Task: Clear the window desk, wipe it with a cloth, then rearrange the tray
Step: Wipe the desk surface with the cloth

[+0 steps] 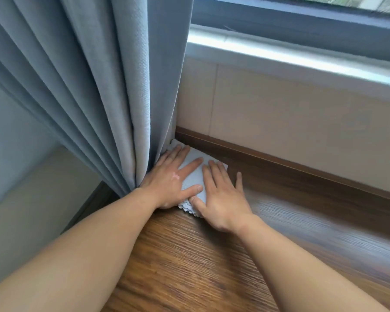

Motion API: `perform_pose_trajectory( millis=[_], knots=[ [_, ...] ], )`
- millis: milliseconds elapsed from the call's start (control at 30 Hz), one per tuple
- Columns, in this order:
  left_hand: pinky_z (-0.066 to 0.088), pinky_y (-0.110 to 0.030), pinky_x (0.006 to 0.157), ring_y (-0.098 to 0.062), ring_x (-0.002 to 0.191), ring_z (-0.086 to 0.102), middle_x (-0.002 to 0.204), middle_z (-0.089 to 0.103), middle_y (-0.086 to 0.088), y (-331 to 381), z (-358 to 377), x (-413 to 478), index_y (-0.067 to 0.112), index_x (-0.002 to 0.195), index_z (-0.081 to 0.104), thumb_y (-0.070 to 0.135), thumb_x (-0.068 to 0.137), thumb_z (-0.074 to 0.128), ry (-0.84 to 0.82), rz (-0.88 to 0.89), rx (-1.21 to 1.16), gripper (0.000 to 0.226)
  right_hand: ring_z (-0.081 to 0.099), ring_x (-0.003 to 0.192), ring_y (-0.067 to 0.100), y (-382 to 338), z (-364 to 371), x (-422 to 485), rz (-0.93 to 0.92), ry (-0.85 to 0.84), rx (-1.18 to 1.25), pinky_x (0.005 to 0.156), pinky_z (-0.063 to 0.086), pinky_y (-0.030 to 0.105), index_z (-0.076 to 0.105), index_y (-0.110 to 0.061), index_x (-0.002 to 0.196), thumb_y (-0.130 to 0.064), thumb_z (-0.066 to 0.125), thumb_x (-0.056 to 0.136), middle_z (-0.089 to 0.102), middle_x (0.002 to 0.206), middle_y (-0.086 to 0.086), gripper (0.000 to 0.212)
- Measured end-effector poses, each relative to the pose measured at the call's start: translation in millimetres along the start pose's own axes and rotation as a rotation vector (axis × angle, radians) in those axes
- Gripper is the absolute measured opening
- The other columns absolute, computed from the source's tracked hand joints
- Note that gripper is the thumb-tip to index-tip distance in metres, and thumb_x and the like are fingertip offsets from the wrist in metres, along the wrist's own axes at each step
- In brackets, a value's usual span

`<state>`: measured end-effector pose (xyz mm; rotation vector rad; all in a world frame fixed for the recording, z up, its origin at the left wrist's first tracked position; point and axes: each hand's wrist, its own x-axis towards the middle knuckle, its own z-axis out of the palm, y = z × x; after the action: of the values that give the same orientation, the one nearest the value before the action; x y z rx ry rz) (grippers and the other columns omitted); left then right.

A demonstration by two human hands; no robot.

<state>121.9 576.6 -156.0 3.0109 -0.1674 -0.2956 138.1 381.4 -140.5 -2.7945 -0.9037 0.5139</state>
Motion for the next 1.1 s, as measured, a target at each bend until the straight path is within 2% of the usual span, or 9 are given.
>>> perform_pose_trajectory(
  millis=[200, 267, 400, 567, 667, 767, 900, 1000, 1100],
  knots=[
    [-0.004, -0.044, 0.128, -0.019, 0.156, -0.024, 0.171, -0.018, -0.003, 0, 18, -82, 0.044, 0.161, -0.002, 0.085, 0.086, 0.008, -0.023, -0.045, -0.036, 0.086, -0.024, 0.154, 0.019, -42, 31, -46, -0.083, -0.01, 0.002, 0.121, -0.011, 0.062, -0.007, -0.015, 0.162, -0.067, 0.018, 0.098, -0.017, 0.17, 0.004, 0.086],
    [0.0, -0.045, 0.127, -0.025, 0.159, -0.012, 0.173, -0.005, -0.008, 3, 30, -123, 0.037, 0.163, 0.013, 0.082, 0.092, 0.011, 0.012, -0.073, -0.051, 0.084, -0.019, 0.155, 0.022, -59, 48, -69, -0.137, 0.016, 0.006, 0.121, -0.01, 0.064, 0.0, -0.013, 0.163, -0.066, 0.02, 0.097, -0.011, 0.17, 0.007, 0.086],
    [0.012, -0.053, 0.122, -0.035, 0.158, 0.008, 0.171, 0.007, -0.016, 24, 51, -204, 0.025, 0.163, 0.024, 0.073, 0.099, 0.018, 0.008, -0.168, 0.018, 0.079, 0.011, 0.156, 0.028, -84, 79, -120, -0.268, 0.075, 0.025, 0.118, 0.006, 0.066, 0.031, -0.007, 0.157, -0.062, 0.037, 0.096, 0.024, 0.167, 0.012, 0.082],
    [0.016, -0.057, 0.12, -0.039, 0.152, 0.027, 0.167, 0.025, -0.019, 71, 65, -259, 0.02, 0.155, 0.043, 0.069, 0.1, 0.019, 0.034, -0.329, -0.002, 0.078, 0.02, 0.155, 0.025, -80, 94, -158, -0.402, 0.007, -0.014, 0.114, 0.024, 0.072, 0.039, -0.011, 0.154, -0.064, 0.042, 0.092, 0.032, 0.164, 0.009, 0.082],
    [0.023, -0.062, 0.116, -0.04, 0.149, 0.034, 0.165, 0.029, -0.019, 95, 63, -245, 0.023, 0.155, 0.038, 0.07, 0.098, 0.016, 0.019, -0.432, -0.058, 0.077, 0.015, 0.156, 0.023, -53, 79, -151, -0.477, -0.024, -0.054, 0.116, 0.007, 0.074, 0.029, -0.013, 0.159, -0.064, 0.037, 0.092, 0.024, 0.167, 0.007, 0.084],
    [0.016, -0.061, 0.12, -0.04, 0.151, 0.028, 0.167, 0.023, -0.02, 100, 60, -203, 0.02, 0.158, 0.035, 0.071, 0.099, 0.013, -0.017, -0.382, -0.025, 0.081, 0.005, 0.158, 0.022, -23, 59, -132, -0.453, -0.012, -0.052, 0.116, -0.014, 0.069, 0.018, -0.013, 0.161, -0.064, 0.03, 0.092, 0.012, 0.17, 0.006, 0.087],
    [0.0, -0.053, 0.124, -0.031, 0.158, 0.005, 0.171, 0.009, -0.015, 127, 51, -117, 0.029, 0.163, 0.024, 0.079, 0.093, 0.004, -0.014, -0.281, -0.011, 0.088, -0.005, 0.157, 0.015, 44, 33, -119, -0.258, 0.001, -0.046, 0.116, -0.015, 0.067, 0.009, -0.019, 0.163, -0.066, 0.026, 0.091, 0.001, 0.172, -0.001, 0.088],
    [-0.015, -0.051, 0.124, -0.025, 0.156, -0.022, 0.171, -0.017, -0.008, 171, 40, -58, 0.038, 0.162, -0.006, 0.084, 0.082, -0.009, -0.014, -0.183, 0.019, 0.092, -0.014, 0.156, 0.012, 102, 14, -127, -0.129, -0.027, -0.073, 0.117, -0.017, 0.066, -0.001, -0.022, 0.163, -0.072, 0.025, 0.093, -0.008, 0.171, -0.005, 0.089],
    [-0.015, -0.053, 0.124, -0.026, 0.154, -0.029, 0.168, -0.027, -0.007, 230, 31, -15, 0.039, 0.159, -0.018, 0.08, 0.086, -0.005, -0.074, -0.087, 0.056, 0.085, -0.015, 0.155, 0.011, 162, 2, -153, -0.026, -0.015, -0.079, 0.118, -0.012, 0.067, -0.001, -0.023, 0.163, -0.076, 0.023, 0.091, -0.007, 0.171, -0.005, 0.093]
  ],
)
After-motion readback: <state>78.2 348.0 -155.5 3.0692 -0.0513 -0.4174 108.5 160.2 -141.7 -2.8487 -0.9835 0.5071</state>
